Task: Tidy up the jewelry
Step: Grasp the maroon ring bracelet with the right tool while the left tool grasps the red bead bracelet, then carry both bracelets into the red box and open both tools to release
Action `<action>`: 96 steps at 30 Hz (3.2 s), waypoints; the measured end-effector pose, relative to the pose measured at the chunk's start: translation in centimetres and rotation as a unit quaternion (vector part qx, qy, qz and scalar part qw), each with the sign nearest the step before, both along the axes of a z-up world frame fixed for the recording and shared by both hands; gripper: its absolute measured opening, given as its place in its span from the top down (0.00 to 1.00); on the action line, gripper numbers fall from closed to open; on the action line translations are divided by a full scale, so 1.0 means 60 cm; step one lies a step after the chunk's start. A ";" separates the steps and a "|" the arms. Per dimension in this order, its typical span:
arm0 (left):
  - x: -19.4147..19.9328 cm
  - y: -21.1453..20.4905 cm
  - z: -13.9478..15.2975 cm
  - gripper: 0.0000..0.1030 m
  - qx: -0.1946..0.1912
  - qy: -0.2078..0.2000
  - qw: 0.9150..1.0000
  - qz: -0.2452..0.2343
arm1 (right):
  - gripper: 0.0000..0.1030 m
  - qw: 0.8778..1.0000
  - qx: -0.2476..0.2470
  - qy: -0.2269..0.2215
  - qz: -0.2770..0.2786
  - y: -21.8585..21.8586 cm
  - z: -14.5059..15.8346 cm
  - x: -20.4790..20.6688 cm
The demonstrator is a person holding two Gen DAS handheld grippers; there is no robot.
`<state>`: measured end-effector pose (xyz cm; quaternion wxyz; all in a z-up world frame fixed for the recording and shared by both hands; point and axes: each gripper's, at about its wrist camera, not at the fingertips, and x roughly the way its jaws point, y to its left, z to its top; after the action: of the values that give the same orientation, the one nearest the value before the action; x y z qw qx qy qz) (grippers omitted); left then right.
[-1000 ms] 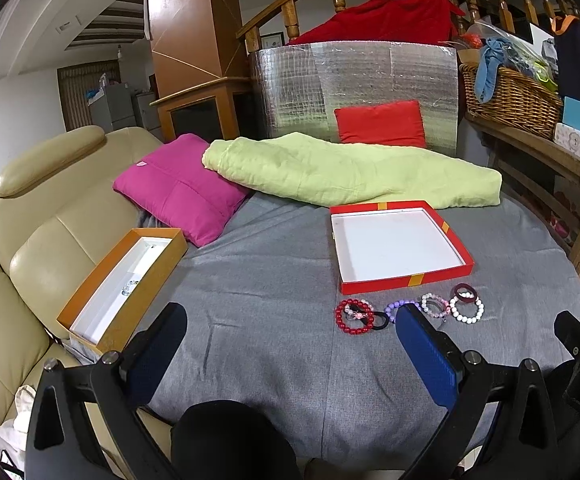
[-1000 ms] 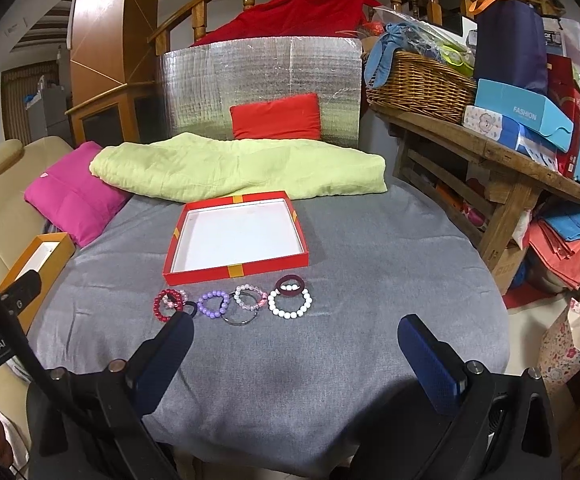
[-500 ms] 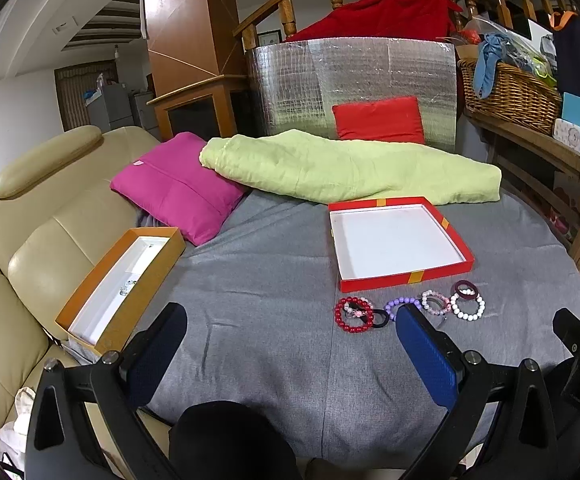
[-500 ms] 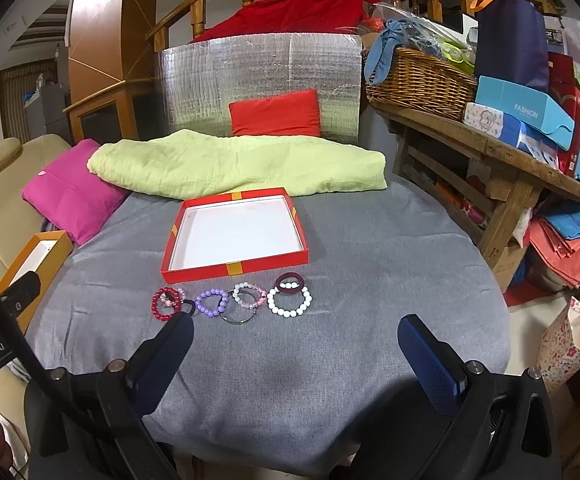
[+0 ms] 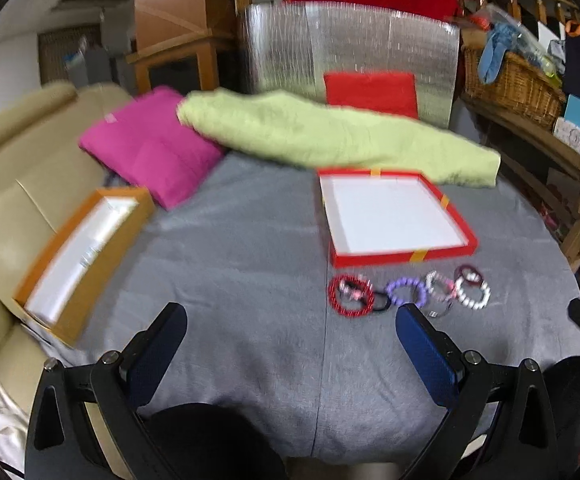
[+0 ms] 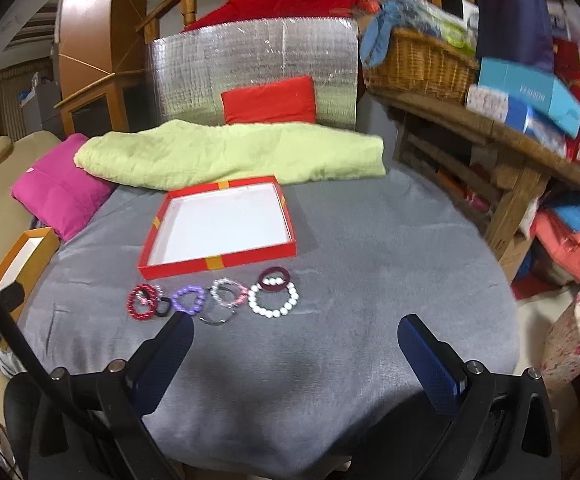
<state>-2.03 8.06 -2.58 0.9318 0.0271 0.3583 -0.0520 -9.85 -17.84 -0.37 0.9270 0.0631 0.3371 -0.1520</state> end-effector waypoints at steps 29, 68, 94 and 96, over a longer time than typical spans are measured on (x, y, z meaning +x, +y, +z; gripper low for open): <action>0.226 -0.084 -0.207 0.07 -0.032 0.175 0.977 -0.114 | 0.42 0.953 0.290 0.075 0.056 -0.193 -0.196 0.284; 0.280 -0.129 -0.049 0.90 -0.064 -0.013 0.984 -0.165 | 0.93 0.963 0.248 0.018 0.108 -0.124 -0.147 0.400; 0.393 -0.071 -0.160 0.35 -0.081 0.102 0.990 -0.050 | 0.79 0.963 0.270 -0.004 -0.011 -0.206 -0.159 0.387; 0.399 -0.064 -0.169 0.35 -0.105 0.123 0.986 -0.048 | 0.79 0.958 0.285 0.004 -0.027 -0.219 -0.169 0.383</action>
<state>21.90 4.21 -12.73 0.8745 -0.0605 0.4613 -0.1368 13.11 -30.96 -10.50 0.8647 0.3334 0.3683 -0.0746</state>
